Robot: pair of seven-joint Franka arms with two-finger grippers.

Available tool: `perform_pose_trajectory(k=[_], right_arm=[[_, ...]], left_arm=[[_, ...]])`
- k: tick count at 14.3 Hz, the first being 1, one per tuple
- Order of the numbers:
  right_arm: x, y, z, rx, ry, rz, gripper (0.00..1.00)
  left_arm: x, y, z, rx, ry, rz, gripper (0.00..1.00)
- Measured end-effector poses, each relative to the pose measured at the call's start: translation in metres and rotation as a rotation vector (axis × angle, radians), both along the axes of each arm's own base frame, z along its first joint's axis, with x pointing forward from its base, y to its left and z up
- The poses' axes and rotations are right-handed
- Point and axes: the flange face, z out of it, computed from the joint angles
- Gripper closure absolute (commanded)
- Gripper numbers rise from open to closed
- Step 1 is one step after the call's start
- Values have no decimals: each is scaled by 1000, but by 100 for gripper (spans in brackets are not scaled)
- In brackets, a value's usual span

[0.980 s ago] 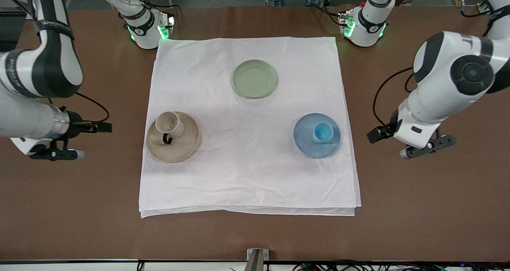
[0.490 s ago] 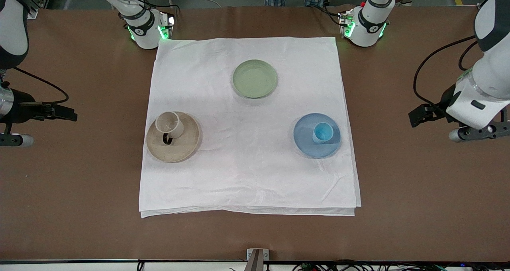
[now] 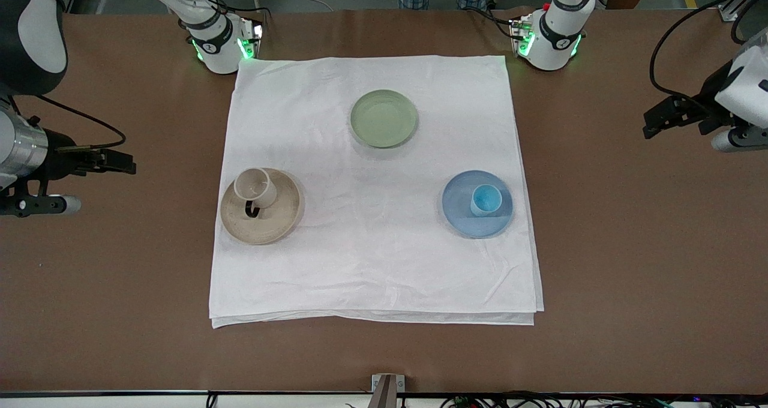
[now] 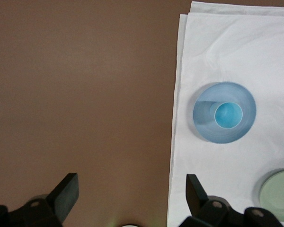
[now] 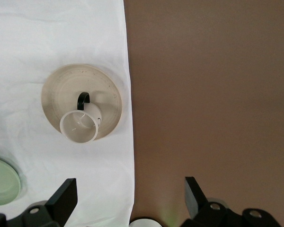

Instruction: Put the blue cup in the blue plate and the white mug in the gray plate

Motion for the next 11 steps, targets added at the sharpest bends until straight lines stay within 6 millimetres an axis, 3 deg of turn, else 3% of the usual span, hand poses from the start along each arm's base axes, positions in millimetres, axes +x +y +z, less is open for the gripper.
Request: perform_pose_trajectory(k=[4,11], right_arm=[[-14,-6,18,-2,-31,-10,0],[-104,-7,48,-8,-118,-7,0]], left_arm=[[-19,-13,2,5,-1,-23,0],[-18,-16,2,4,-12,-31,0]])
